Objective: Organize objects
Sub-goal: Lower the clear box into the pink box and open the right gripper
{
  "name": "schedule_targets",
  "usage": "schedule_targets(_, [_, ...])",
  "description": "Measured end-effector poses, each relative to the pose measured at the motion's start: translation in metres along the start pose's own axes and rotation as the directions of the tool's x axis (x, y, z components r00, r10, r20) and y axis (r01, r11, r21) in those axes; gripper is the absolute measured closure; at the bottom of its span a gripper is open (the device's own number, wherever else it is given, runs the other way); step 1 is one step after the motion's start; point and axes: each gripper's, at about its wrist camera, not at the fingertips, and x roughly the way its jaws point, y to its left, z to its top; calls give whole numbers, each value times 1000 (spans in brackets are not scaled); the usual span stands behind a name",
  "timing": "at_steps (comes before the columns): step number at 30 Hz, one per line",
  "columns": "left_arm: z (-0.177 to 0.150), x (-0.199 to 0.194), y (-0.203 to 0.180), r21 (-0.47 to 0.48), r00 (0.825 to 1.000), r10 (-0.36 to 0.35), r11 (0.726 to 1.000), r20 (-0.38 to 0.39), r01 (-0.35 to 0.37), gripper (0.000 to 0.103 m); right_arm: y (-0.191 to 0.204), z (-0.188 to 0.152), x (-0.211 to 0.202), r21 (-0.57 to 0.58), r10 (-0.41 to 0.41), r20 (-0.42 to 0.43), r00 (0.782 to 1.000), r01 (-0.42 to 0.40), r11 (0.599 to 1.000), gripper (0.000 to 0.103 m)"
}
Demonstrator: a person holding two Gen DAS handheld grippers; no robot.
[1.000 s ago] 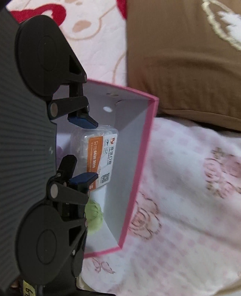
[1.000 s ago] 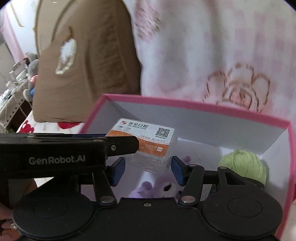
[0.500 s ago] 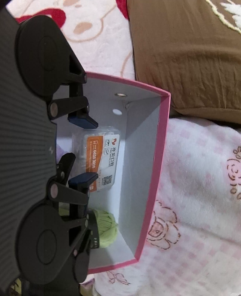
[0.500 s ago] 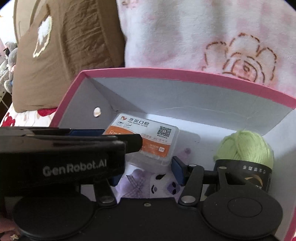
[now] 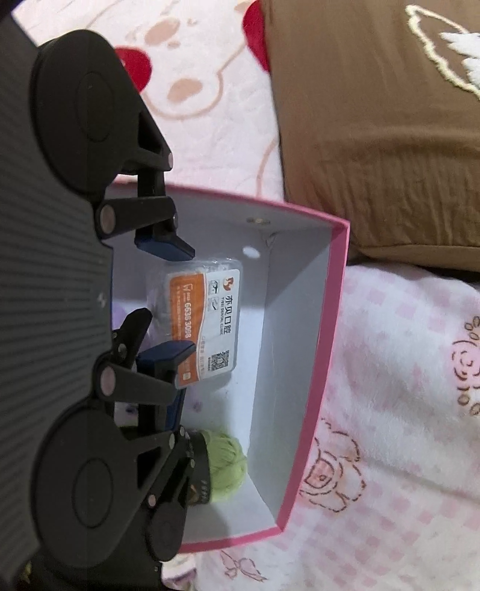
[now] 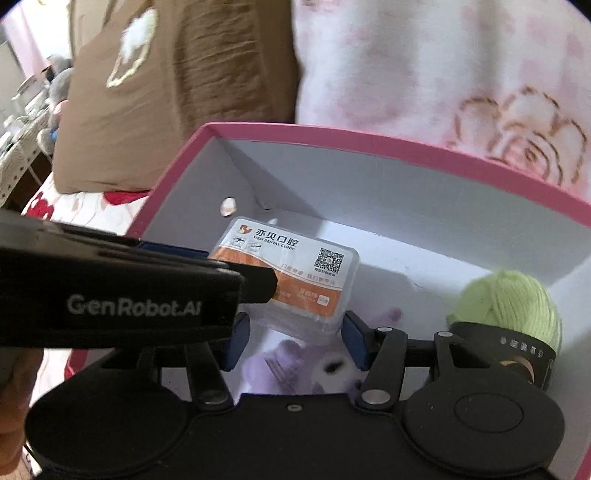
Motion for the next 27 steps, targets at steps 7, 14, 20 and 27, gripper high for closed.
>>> schedule_targets(7, [-2,3,1,15,1000,17,1000,-4,-17,59,6,-2,12,7,33,-40,999,-33,999,43])
schedule_targets(14, [-11,8,-8,42,999,44,998,-13,-43,62,2,-9,11,-2,18,-73,997,-18,1000,44])
schedule_targets(20, [-11,1,0,-25,1000,11,1000,4,-11,62,0,-9,6,5,55,-52,997,-54,999,43])
schedule_targets(27, [-26,-26,15,-97,994,-87,991,64,93,62,8,-16,-29,-1,-44,27,999,44,999,43])
